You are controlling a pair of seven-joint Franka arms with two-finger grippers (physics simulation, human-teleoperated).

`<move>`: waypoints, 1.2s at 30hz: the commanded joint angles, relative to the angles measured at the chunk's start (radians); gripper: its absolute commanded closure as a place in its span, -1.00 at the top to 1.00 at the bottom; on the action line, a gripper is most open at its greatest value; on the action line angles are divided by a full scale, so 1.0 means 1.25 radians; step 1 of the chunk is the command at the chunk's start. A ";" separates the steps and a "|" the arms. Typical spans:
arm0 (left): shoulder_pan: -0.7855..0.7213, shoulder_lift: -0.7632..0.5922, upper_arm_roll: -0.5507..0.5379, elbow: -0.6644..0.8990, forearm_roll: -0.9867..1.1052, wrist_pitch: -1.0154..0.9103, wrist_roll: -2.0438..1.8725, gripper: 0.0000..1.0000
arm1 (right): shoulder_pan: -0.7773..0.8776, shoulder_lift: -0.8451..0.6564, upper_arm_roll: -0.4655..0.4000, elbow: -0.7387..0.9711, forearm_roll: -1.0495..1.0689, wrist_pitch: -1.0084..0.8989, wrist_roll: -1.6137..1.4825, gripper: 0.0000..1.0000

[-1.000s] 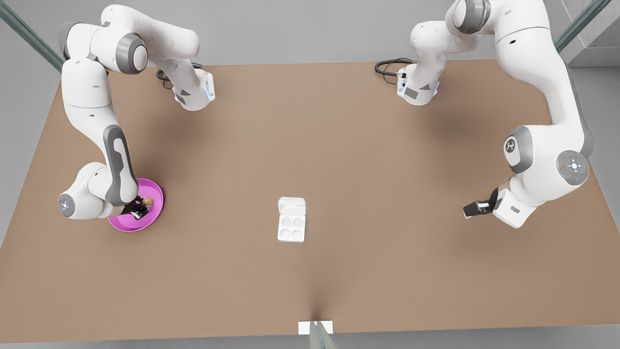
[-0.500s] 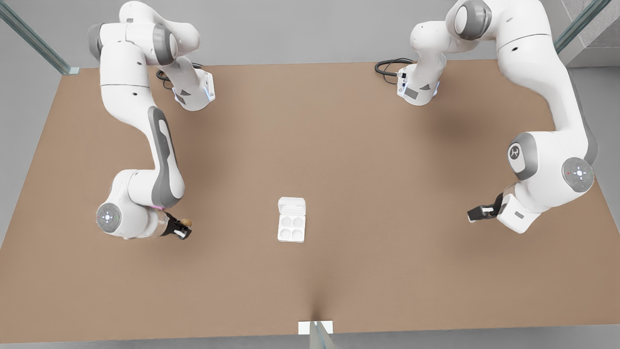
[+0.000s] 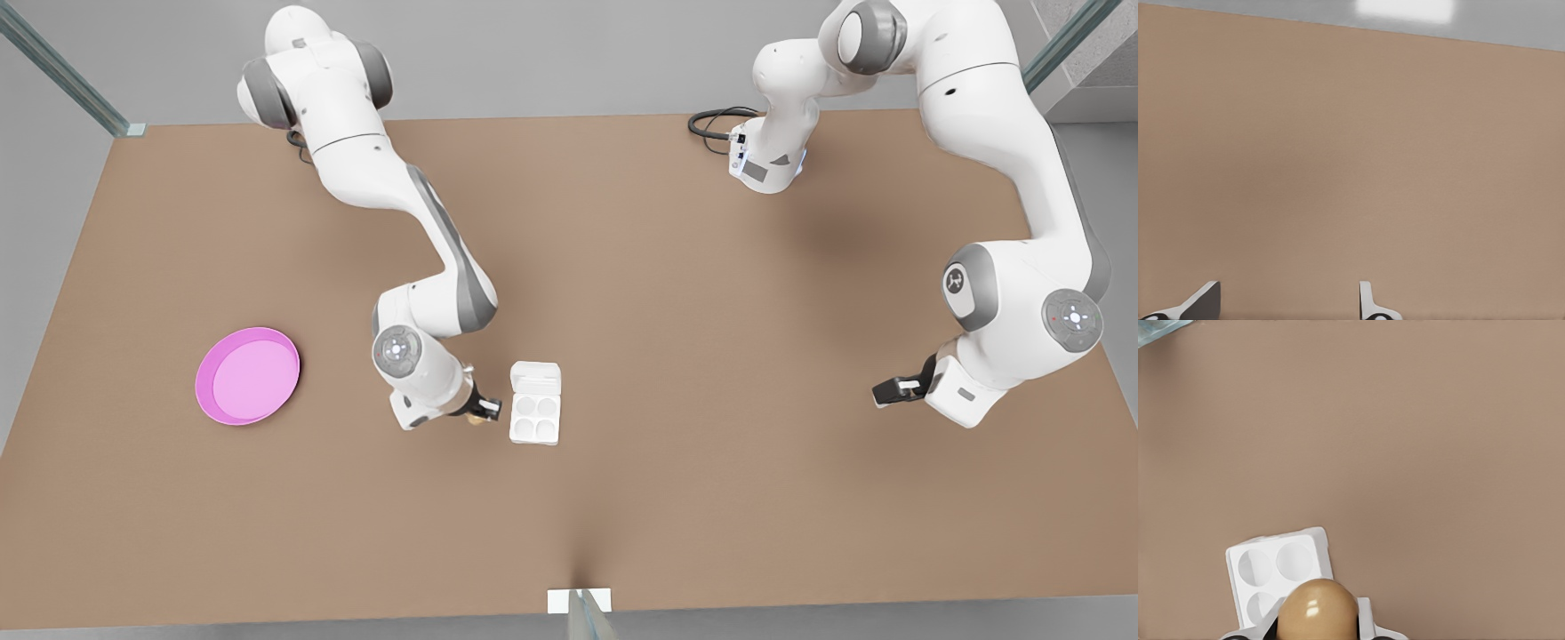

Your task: Pack egg into the box and close the box lid

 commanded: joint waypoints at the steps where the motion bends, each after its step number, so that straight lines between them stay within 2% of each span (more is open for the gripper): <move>1: 0.000 0.000 0.000 0.000 0.001 0.000 0.000 1.00 | 0.001 0.009 0.000 0.013 -0.008 -0.004 0.009 0.13; 6: 0.000 0.000 0.000 0.000 0.001 0.000 0.000 1.00 | 0.047 0.039 0.000 0.045 0.061 -0.003 0.011 0.13; 20: 0.000 0.000 0.000 0.000 0.016 0.000 0.000 1.00 | 0.075 0.074 0.006 0.042 0.068 0.030 0.001 0.15; 21: 0.000 0.000 0.000 0.000 0.016 0.000 0.000 1.00 | 0.074 0.074 0.006 0.041 0.069 0.030 0.001 0.82; 22: -0.001 0.000 -0.001 0.000 0.016 0.000 -0.001 1.00 | 0.075 0.076 0.006 0.041 0.069 0.030 0.003 1.00; 32: -0.004 0.000 -0.001 -0.002 0.034 -0.001 -0.005 1.00 | 0.075 0.076 0.006 0.041 0.069 0.030 0.001 1.00; 34: -0.010 0.005 -0.002 -0.013 0.032 -0.070 -0.005 1.00 | 0.072 0.074 0.006 0.041 0.069 0.030 0.001 1.00; 36: -0.033 0.022 -0.002 -0.021 0.035 -0.066 0.038 1.00 | 0.058 0.074 0.006 0.041 0.068 0.030 0.000 1.00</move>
